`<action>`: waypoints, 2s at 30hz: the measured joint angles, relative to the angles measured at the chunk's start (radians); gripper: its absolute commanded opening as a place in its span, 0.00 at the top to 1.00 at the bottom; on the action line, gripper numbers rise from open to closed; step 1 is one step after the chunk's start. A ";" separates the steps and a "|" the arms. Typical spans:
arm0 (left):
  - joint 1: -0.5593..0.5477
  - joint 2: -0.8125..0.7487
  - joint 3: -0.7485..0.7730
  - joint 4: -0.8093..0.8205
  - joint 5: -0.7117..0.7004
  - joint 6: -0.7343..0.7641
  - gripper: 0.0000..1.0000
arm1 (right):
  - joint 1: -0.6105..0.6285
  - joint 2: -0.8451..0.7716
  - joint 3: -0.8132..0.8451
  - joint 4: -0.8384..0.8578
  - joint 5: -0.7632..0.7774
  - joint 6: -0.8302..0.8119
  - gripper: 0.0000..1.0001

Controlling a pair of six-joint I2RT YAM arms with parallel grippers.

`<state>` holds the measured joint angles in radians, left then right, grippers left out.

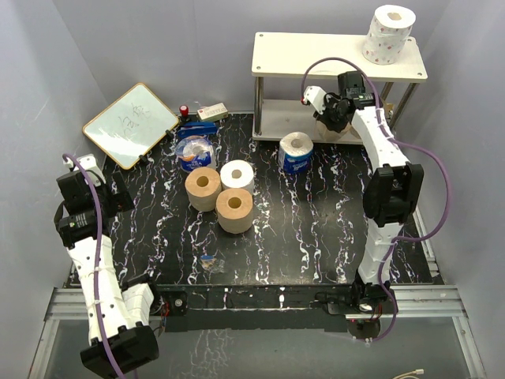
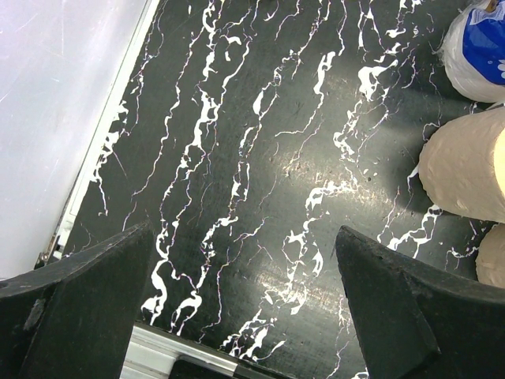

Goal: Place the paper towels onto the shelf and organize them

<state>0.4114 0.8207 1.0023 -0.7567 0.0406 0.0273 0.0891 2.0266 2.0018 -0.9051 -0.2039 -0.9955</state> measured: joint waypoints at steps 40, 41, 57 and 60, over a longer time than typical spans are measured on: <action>0.000 0.015 -0.002 0.001 0.000 0.006 0.02 | 0.146 -0.403 -0.473 0.246 0.113 0.134 0.22; 0.000 0.015 -0.002 0.001 -0.001 0.006 0.02 | 0.257 -0.487 -0.522 0.223 0.127 0.134 0.22; 0.006 0.015 -0.002 0.001 -0.003 0.006 0.02 | 0.790 -0.419 -0.590 0.084 0.058 0.221 0.25; 0.007 0.015 -0.002 0.001 -0.003 0.006 0.02 | 0.859 -0.369 -0.525 0.082 0.025 0.230 0.26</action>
<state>0.4183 0.8360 1.0004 -0.7555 0.0372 0.0338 0.9485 1.6573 1.4769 -0.8227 -0.1791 -0.7658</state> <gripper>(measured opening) 0.980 0.750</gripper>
